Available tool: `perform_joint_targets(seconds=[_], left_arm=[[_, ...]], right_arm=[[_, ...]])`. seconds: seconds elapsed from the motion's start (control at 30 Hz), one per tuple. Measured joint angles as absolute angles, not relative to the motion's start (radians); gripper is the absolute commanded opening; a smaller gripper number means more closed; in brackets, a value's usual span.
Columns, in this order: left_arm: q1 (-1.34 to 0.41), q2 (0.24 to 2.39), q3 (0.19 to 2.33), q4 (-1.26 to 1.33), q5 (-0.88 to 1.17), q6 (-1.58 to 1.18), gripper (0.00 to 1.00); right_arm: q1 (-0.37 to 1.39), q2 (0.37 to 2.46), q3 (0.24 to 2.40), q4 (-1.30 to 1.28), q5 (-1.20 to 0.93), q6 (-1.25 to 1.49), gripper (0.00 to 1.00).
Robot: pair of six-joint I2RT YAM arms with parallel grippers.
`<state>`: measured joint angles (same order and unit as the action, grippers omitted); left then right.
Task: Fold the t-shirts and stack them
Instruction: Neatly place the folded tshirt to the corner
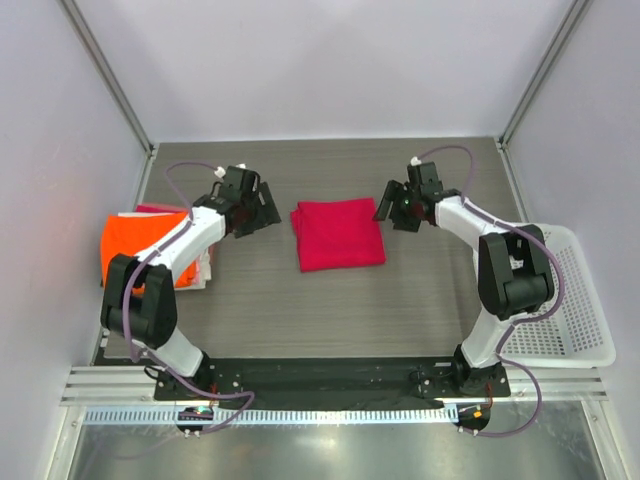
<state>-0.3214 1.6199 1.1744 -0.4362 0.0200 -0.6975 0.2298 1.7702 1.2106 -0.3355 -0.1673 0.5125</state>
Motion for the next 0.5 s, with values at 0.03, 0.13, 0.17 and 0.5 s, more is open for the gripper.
perform_joint_targets(seconds=[0.03, 0.13, 0.17, 0.5], left_arm=[[-0.327, 1.602, 1.172, -0.47, -0.069, -0.671, 0.7], [-0.334, 1.604, 1.172, -0.521, -0.212, -0.636, 0.63], [-0.336, 1.614, 1.172, -0.546, -0.271, -0.621, 0.62], [-0.338, 1.868, 1.268, -0.714, -0.652, -0.559, 0.63]], right_arm=[[0.231, 1.759, 1.176, -0.313, -0.17, 0.517, 0.68], [0.233, 1.741, 1.086, -0.251, -0.176, 0.535, 0.63], [0.233, 1.737, 1.056, -0.221, -0.179, 0.545, 0.62], [0.233, 1.699, 0.902, 0.008, -0.188, 0.609, 0.63]])
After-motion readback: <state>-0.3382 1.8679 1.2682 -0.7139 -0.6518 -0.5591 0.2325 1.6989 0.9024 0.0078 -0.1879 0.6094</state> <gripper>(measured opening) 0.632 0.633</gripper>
